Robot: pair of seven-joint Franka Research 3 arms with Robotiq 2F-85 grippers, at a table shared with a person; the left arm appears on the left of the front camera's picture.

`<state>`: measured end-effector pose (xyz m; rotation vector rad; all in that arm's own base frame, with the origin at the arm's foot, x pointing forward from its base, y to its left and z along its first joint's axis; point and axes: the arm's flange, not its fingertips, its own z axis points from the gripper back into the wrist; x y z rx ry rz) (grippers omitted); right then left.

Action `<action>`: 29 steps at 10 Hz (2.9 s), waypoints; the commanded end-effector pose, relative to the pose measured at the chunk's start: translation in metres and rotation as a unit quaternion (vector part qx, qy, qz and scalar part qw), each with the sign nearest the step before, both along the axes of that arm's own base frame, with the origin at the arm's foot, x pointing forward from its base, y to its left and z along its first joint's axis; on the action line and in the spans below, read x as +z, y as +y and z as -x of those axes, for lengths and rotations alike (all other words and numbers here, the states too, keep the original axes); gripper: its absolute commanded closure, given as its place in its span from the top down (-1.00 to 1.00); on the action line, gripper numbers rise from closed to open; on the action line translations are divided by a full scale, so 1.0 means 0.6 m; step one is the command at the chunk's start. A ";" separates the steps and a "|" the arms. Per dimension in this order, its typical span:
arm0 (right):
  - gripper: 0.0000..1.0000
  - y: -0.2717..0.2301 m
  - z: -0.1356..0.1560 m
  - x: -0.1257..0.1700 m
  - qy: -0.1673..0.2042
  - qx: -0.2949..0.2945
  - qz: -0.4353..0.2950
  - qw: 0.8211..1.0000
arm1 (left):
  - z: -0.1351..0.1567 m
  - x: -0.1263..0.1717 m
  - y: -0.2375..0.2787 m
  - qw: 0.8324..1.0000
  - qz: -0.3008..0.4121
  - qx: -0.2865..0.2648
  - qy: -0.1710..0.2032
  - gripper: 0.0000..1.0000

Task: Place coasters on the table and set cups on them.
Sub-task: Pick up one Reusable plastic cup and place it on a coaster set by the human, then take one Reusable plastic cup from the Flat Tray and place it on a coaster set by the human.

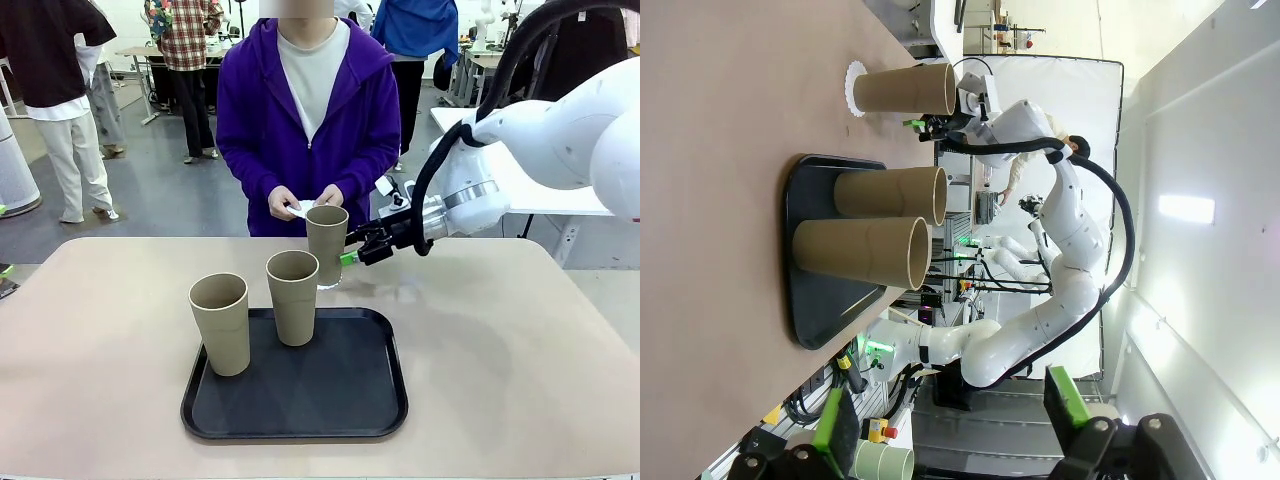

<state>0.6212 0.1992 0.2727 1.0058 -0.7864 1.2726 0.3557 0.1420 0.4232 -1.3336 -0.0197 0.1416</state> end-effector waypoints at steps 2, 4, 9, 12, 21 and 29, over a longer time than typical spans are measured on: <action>1.00 -0.031 0.034 0.065 0.010 -0.017 0.082 0.996 | 0.001 0.004 -0.001 1.000 0.008 0.003 -0.005 1.00; 1.00 -0.059 0.058 0.150 0.025 -0.054 0.161 0.985 | 0.001 0.004 -0.001 1.000 0.008 0.003 -0.005 1.00; 1.00 -0.053 0.159 0.356 0.043 -0.250 0.311 0.916 | 0.001 0.004 -0.001 1.000 0.008 0.003 -0.005 1.00; 1.00 -0.011 0.209 0.412 0.031 -0.292 0.387 0.874 | 0.001 0.004 -0.001 1.000 0.008 0.003 -0.005 1.00; 1.00 -0.012 0.215 0.411 0.021 -0.292 0.380 0.877 | 0.001 0.004 -0.001 1.000 0.008 0.003 -0.005 1.00; 1.00 -0.260 0.289 0.447 0.136 -0.460 0.342 0.808 | 0.001 0.004 -0.001 1.000 0.008 0.003 -0.005 1.00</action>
